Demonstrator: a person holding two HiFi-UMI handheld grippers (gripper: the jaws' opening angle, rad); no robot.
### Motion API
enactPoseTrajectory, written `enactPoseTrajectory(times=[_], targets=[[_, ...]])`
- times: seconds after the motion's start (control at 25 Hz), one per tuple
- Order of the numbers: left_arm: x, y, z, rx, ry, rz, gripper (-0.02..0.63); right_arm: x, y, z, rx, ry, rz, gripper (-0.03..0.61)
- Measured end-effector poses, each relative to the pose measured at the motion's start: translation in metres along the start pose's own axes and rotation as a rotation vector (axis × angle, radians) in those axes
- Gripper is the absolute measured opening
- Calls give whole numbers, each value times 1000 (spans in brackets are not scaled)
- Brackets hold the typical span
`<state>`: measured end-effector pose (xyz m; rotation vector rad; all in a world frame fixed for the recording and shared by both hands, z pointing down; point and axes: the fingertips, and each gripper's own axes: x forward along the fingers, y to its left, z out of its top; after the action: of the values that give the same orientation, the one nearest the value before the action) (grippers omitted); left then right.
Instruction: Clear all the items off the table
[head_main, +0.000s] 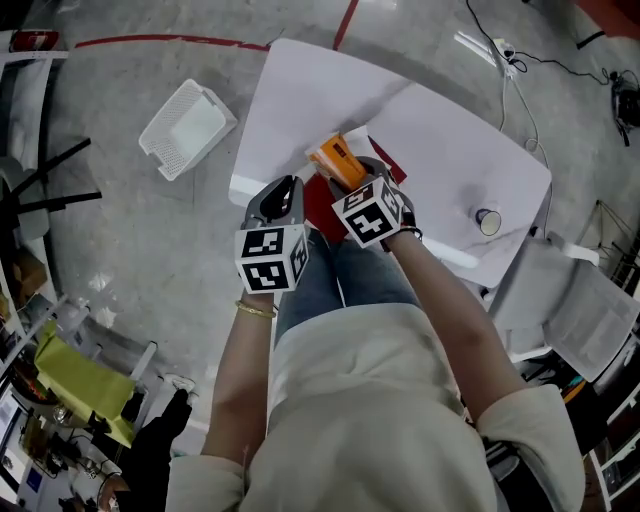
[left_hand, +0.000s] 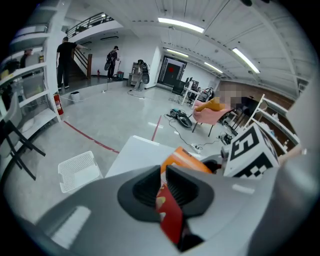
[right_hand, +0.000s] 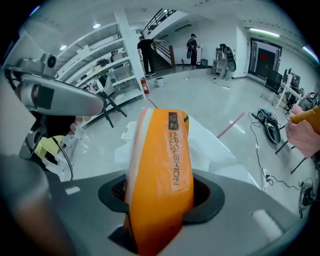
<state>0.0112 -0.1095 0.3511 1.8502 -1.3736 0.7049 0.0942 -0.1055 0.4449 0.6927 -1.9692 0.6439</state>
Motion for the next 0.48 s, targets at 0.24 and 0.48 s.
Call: enactPoseTrajectory(times=[0.24,0.48], targets=[[-20,20,-3,-39,-33,27,38,-9,23,14,-57,-7,12,241],[-49,54,-9,-63,-54,33,35,-10,59,32,-91,2,6,241]])
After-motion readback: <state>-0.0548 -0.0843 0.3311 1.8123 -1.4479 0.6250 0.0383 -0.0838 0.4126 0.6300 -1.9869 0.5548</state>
